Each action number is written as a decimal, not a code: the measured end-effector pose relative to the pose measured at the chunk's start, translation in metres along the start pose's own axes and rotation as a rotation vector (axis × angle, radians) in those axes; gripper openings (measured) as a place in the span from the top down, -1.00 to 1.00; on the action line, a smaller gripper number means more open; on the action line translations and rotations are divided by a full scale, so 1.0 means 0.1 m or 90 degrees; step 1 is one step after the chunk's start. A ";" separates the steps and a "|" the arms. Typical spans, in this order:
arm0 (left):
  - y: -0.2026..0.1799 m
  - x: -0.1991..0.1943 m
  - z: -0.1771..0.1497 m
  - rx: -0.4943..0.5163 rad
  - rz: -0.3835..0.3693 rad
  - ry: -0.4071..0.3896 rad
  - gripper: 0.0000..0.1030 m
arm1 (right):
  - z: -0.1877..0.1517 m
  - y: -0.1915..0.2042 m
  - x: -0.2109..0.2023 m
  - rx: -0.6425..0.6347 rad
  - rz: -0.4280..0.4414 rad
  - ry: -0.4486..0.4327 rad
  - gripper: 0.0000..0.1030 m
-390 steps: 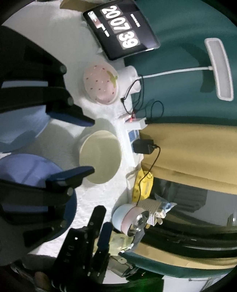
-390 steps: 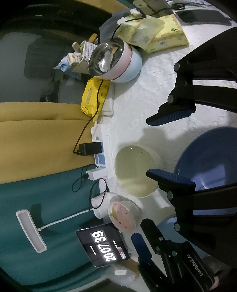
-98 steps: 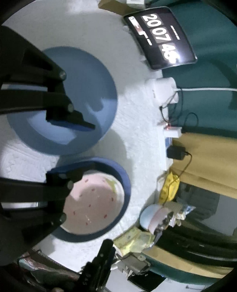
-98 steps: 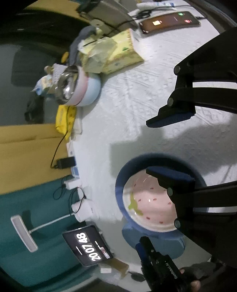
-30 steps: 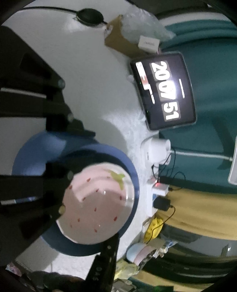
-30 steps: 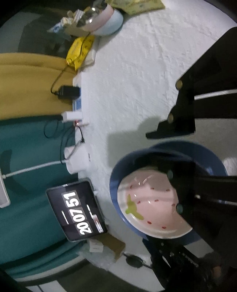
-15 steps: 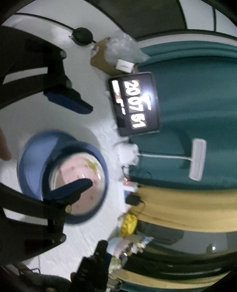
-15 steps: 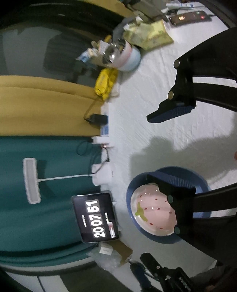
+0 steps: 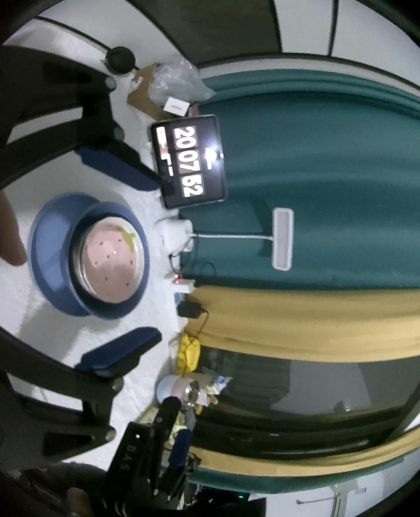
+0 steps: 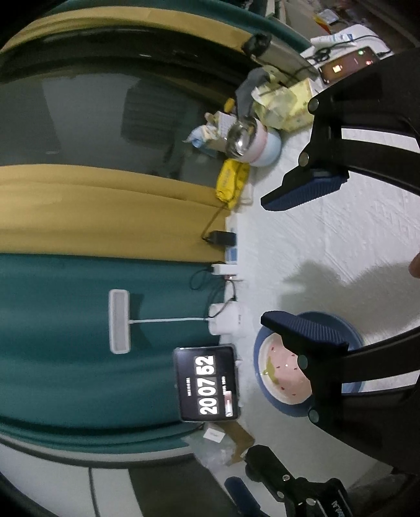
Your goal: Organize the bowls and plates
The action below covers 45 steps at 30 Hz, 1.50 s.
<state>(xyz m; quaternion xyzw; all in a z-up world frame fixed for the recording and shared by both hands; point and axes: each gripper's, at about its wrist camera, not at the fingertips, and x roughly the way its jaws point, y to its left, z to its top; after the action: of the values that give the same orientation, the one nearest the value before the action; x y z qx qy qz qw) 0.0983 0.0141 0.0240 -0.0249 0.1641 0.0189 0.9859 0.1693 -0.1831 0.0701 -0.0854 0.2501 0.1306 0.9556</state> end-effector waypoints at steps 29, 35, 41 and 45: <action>-0.34 -1.00 -0.07 0.020 -0.021 -0.117 -0.71 | -0.18 -0.10 -1.26 0.016 -0.014 -0.158 -0.41; -0.33 -1.12 0.00 0.018 -0.018 -0.134 -0.71 | -0.15 -0.09 -1.38 0.017 -0.010 -0.173 -0.41; -0.33 -1.20 0.06 0.023 -0.009 -0.148 -0.71 | -0.09 -0.09 -1.43 0.020 -0.011 -0.184 -0.42; -0.31 -1.19 0.07 0.017 -0.010 -0.140 -0.71 | -0.09 -0.08 -1.42 0.019 -0.008 -0.180 -0.42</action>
<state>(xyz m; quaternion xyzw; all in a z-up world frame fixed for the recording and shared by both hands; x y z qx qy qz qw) -0.0102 -0.0202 0.0708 -0.0108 0.0550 0.0117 0.9984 0.0482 -0.2217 0.1341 -0.0533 0.1146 0.1316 0.9832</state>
